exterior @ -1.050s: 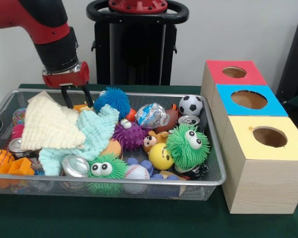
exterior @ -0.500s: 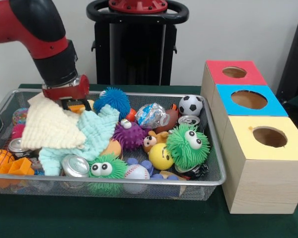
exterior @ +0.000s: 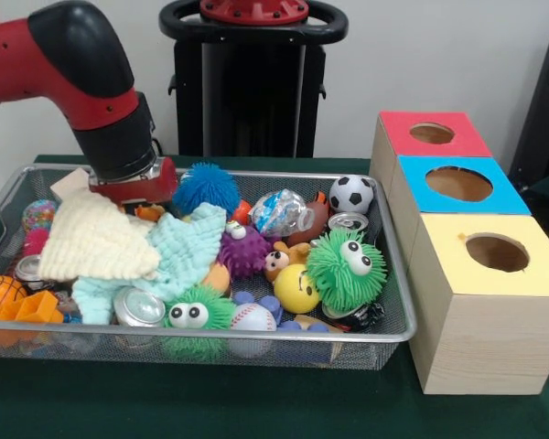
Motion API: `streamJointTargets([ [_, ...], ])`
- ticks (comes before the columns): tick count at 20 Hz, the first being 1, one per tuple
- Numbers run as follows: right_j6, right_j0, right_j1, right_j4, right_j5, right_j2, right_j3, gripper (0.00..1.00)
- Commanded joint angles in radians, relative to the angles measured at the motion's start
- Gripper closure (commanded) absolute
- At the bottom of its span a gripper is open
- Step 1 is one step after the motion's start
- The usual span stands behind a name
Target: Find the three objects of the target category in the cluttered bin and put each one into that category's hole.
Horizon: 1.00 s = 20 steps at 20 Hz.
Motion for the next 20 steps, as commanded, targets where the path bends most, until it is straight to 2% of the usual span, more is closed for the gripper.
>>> streamJointTargets([
  [1,-0.165,0.033,0.218,-0.084,-0.071,0.061,-0.198,0.00],
  [3,-0.185,0.025,0.232,-0.085,-0.069,0.074,-0.206,0.00],
  [4,-0.165,0.006,0.245,-0.081,-0.102,0.088,-0.200,1.00],
  [7,-0.148,0.000,0.245,-0.087,-0.135,0.092,-0.192,1.00],
  [9,-0.163,0.019,0.205,-0.091,-0.084,0.088,-0.181,1.00],
  [16,0.031,0.085,-0.102,-0.047,-0.099,0.069,0.014,1.00],
  [20,0.049,0.105,-0.212,0.012,-0.019,0.092,0.062,1.00],
])
